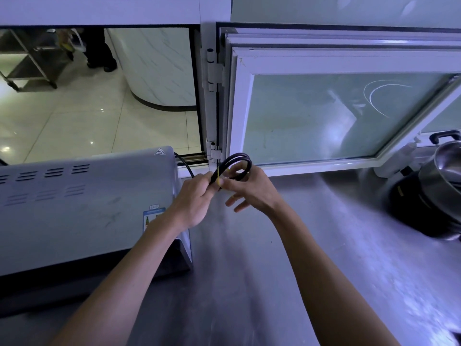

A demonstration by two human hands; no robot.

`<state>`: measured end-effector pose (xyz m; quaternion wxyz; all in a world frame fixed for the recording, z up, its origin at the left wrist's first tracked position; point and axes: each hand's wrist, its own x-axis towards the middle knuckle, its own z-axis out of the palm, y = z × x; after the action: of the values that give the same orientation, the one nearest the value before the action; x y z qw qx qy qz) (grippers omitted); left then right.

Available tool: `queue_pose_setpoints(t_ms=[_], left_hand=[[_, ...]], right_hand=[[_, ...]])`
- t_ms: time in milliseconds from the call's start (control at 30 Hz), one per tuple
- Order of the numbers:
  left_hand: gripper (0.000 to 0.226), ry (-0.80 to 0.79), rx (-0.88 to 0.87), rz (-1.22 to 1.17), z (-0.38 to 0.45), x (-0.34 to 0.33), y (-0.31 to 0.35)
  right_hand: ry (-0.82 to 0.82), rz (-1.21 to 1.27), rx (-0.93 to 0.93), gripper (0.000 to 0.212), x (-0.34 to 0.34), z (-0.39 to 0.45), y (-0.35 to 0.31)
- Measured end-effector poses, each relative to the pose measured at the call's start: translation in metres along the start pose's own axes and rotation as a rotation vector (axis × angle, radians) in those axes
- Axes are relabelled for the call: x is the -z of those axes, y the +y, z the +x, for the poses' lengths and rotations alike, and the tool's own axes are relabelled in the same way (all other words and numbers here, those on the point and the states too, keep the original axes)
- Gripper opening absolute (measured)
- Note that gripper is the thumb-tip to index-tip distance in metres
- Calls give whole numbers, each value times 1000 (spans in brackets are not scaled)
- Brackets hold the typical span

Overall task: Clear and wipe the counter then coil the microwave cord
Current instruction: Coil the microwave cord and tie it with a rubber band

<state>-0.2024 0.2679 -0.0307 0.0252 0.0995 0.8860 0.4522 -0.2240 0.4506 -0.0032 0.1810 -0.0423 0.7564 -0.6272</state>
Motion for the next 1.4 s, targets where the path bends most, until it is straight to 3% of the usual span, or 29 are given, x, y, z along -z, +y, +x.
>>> queue_pose_setpoints(t_ms=[200,433,600,800,1067,1167,1400], left_hand=[[20,38,62,-144,-4,2,4],[28,154,117,-290,4,7,-2],[26,135,125,-251,7,-4,-2],[33,142,139,-232,10,4,-6],[40,135,209,-372,11,3,-11],[28,113,205,-383,12,1,-12],[25,67,202,-360,13,-1,-14]], right_hand=[[8,108,25,39,-7,-3,1],[95,202,65,25,-13,-17,26],[28,59,106,19,-35,-27,35],[113,206,142,22,-29,-29,33],[112,43,256,20,-29,-34,48],[85,-19,334,29,-30,-37,50],[24,-196,284,38,-23,-29,47]])
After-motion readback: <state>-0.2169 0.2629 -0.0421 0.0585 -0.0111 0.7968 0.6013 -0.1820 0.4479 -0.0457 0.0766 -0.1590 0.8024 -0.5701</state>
